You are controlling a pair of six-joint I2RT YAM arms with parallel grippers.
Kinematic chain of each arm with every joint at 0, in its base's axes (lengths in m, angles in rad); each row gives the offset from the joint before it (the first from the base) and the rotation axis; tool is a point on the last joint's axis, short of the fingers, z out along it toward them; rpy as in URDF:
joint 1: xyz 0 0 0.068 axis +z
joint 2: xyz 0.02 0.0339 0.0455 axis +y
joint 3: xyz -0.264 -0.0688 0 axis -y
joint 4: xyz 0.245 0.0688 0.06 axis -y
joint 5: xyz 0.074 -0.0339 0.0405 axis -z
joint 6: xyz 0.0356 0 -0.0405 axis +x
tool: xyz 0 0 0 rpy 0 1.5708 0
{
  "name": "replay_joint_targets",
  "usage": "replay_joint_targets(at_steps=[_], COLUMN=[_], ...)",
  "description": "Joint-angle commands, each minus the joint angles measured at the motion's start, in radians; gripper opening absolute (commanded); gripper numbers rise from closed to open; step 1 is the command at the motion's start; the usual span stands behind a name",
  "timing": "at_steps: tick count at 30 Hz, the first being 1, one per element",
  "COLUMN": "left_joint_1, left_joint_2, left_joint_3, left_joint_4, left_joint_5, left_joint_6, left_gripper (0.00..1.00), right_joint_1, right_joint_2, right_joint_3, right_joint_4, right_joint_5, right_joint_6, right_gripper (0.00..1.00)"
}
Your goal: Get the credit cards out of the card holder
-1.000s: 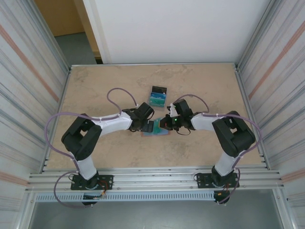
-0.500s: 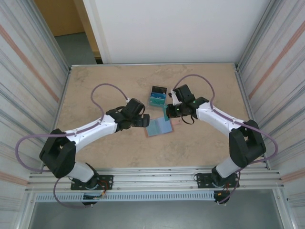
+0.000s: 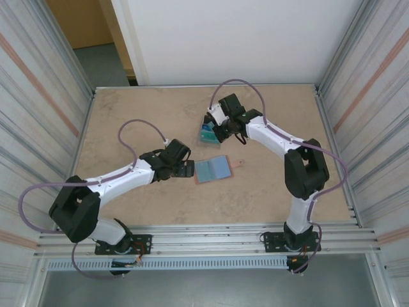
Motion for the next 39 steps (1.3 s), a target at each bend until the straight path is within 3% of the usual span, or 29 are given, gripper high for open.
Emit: replay_joint_targets(at_steps=[1,35,39], left_joint_1=[0.009,0.075,0.079], left_joint_2=[-0.049,-0.102,-0.097], left_joint_3=[-0.013,-0.01,-0.007], left_joint_4=[-0.016,-0.038,-0.036], left_joint_5=[-0.041,-0.036,-0.035], left_joint_6=[-0.026,-0.009,-0.006], left_gripper=[0.99,0.99,0.99], right_joint_1=[0.004,0.004,0.004], right_joint_2=[0.043,0.191,0.2], right_joint_3=[0.066,0.172,0.181], right_joint_4=[-0.03,-0.107,-0.116], right_joint_5=[-0.017,-0.063,-0.068], right_joint_6=[-0.125,-0.272,-0.278], right_gripper=[0.0,0.0,0.06])
